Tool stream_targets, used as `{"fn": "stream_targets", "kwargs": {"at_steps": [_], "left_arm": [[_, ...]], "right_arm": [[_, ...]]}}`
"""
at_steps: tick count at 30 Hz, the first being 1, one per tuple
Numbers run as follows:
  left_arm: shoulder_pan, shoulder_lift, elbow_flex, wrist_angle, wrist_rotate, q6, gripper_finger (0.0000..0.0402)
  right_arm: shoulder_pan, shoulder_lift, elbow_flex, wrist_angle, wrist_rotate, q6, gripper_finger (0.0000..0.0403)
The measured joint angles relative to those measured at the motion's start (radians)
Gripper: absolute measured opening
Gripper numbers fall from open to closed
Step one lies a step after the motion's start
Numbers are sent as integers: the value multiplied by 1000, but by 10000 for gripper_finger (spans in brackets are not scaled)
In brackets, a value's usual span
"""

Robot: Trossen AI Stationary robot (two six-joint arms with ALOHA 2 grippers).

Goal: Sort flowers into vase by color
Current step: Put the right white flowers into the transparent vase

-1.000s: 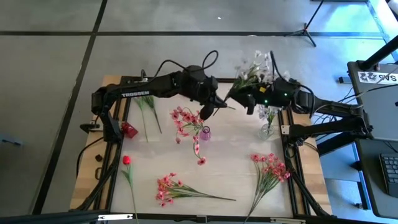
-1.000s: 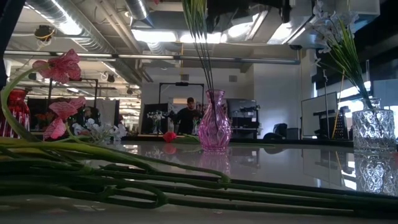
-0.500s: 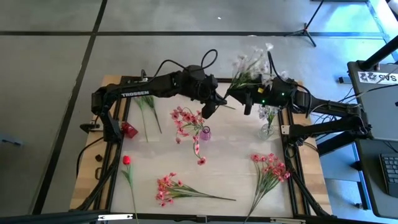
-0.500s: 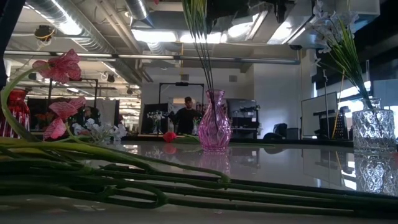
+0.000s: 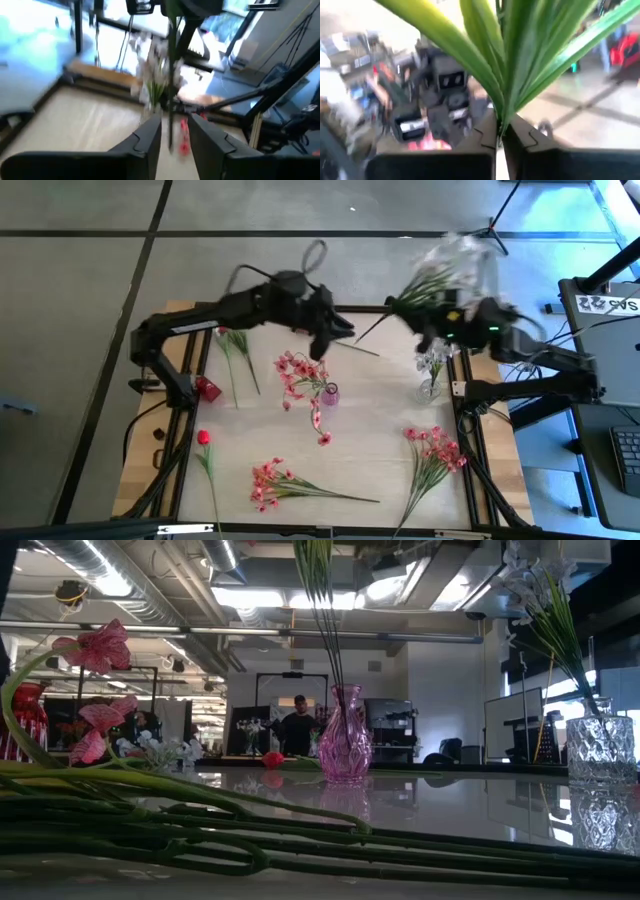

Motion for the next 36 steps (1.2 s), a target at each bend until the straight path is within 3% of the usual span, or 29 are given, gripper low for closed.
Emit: {"fn": "stream_targets", "kwargs": {"at_steps": [5, 12, 15, 21, 27, 29, 33, 36], "left_arm": [[-5, -92, 1, -30, 2, 72, 109], [-11, -227, 1, -6, -21, 64, 111], [-11, -269, 1, 18, -23, -8, 111], [-16, -302, 1, 80, -32, -20, 108], [-16, -296, 1, 128, -52, -19, 106], [-17, -295, 1, 127, -52, -19, 106], [-23, -295, 1, 127, -52, -14, 106], [-23, -295, 1, 125, -53, -16, 106]], "right_arm": [[0, -116, 12, 17, 96, -32, 9], [0, -340, 10, -143, 132, -94, 5], [0, -435, 12, -204, 49, -113, 6], [0, -584, 11, -317, -263, -162, 4], [0, -634, 10, -569, -516, -207, 2], [0, -634, 10, -654, -538, -283, 2], [0, -637, 7, -756, -400, -323, 2], [0, -665, 5, -805, -389, -366, 2]]}}
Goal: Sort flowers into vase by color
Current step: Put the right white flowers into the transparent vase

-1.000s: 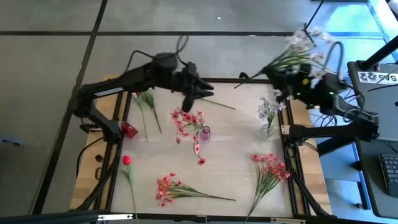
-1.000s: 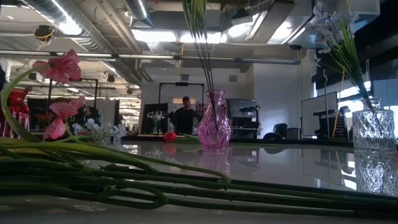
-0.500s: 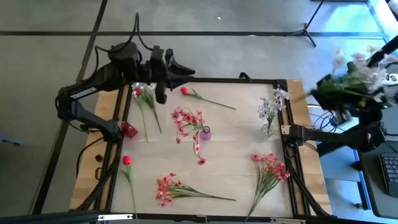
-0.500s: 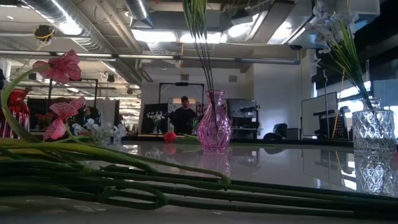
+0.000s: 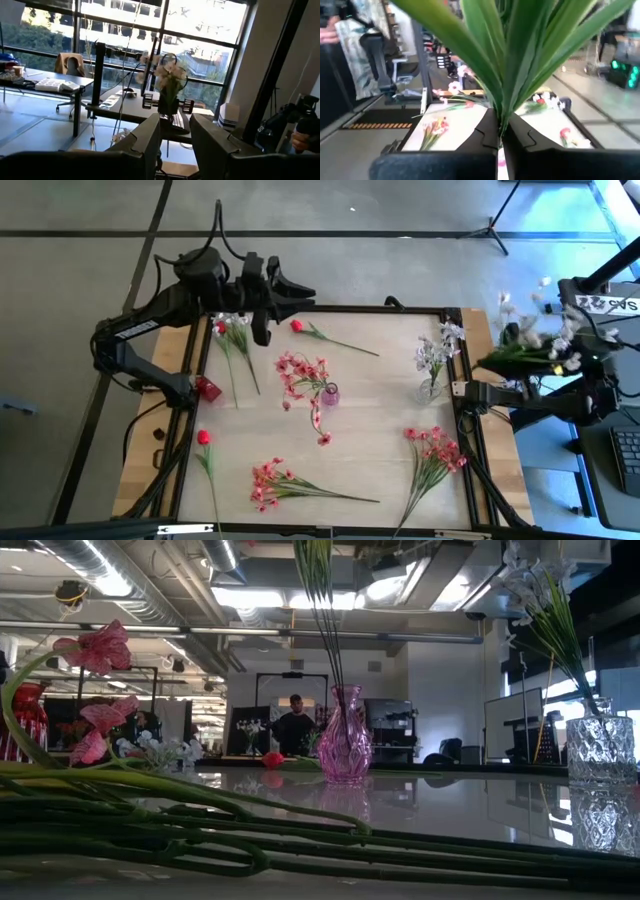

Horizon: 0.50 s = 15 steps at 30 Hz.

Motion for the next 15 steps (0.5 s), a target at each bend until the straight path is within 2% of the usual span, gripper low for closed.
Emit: {"fn": "stream_targets", "kwargs": {"at_steps": [8, 12, 15], "left_arm": [[-51, 0, 0, -5, -1, -78, 106], [-74, 0, 0, -6, -23, -75, 106], [-84, 0, 0, -12, -59, -79, 106]], "right_arm": [[0, -47, -58, -150, -35, -151, 2], [0, -64, -165, -97, -29, -159, 2], [0, -104, -237, -19, 20, -129, 1]]}}
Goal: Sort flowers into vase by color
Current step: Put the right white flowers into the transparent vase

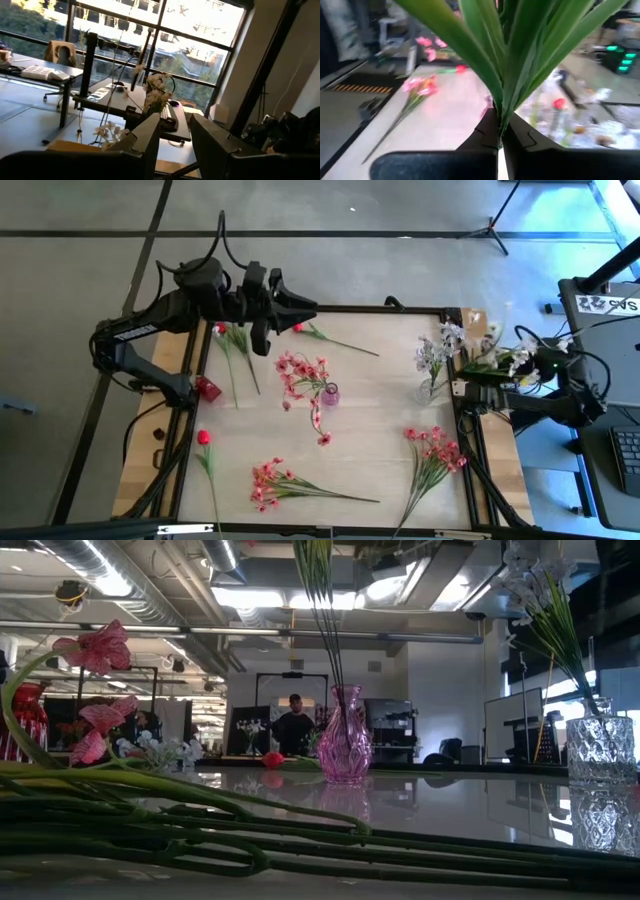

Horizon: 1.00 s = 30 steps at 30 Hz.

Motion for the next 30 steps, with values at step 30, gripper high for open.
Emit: {"fn": "stream_targets", "kwargs": {"at_steps": [30], "left_arm": [[-2, 0, -1, -13, -69, -3, 106]], "right_arm": [[0, -110, -82, -159, 236, -50, 1]]}}
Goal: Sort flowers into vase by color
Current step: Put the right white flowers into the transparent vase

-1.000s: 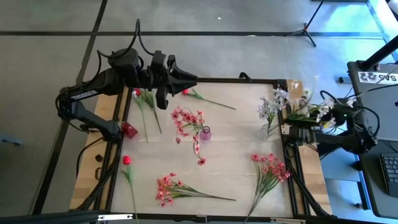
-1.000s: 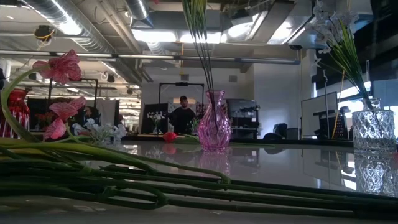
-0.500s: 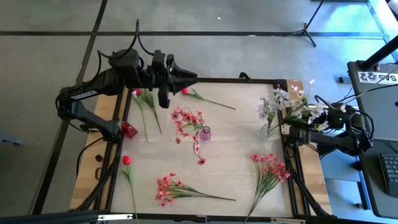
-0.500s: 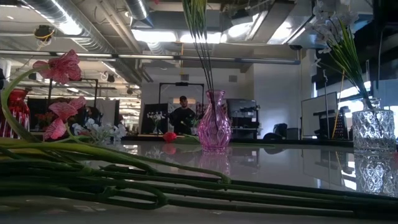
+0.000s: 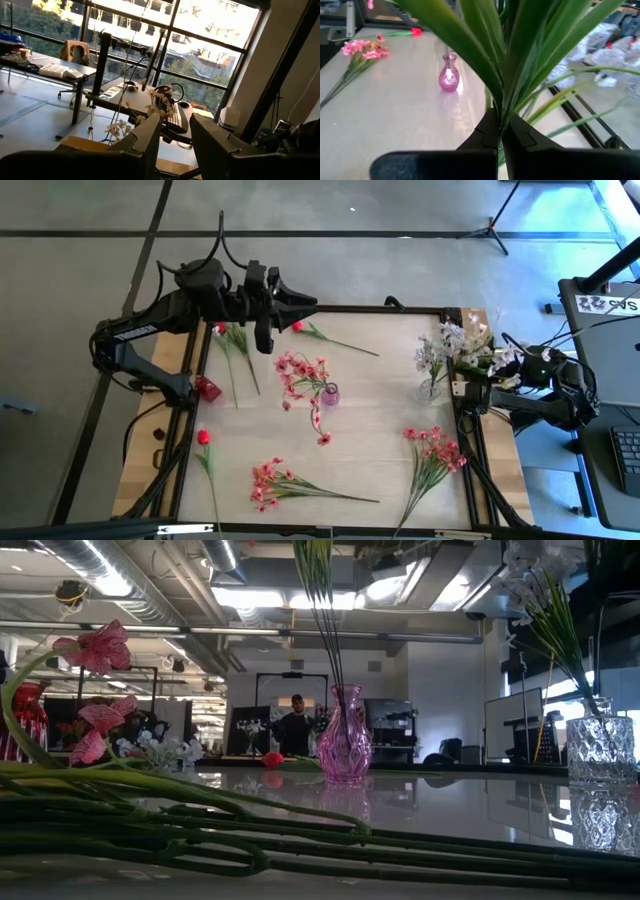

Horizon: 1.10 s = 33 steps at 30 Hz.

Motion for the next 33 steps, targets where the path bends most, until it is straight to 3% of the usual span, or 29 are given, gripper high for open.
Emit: {"fn": "stream_targets", "kwargs": {"at_steps": [7, 16, 20, 33], "left_arm": [[0, 0, 0, 0, 0, 0, 106], [1, 0, 0, 0, 0, 0, 106], [1, 0, 0, 0, 0, 7, 106], [1, 0, 0, -39, 2, 7, 106]], "right_arm": [[0, 0, 0, 0, 19, 109, 1], [0, 14, 1, -18, 195, 440, 1], [0, 13, 1, -31, 250, 442, 1], [0, 10, 15, -27, 231, 462, 1]]}}
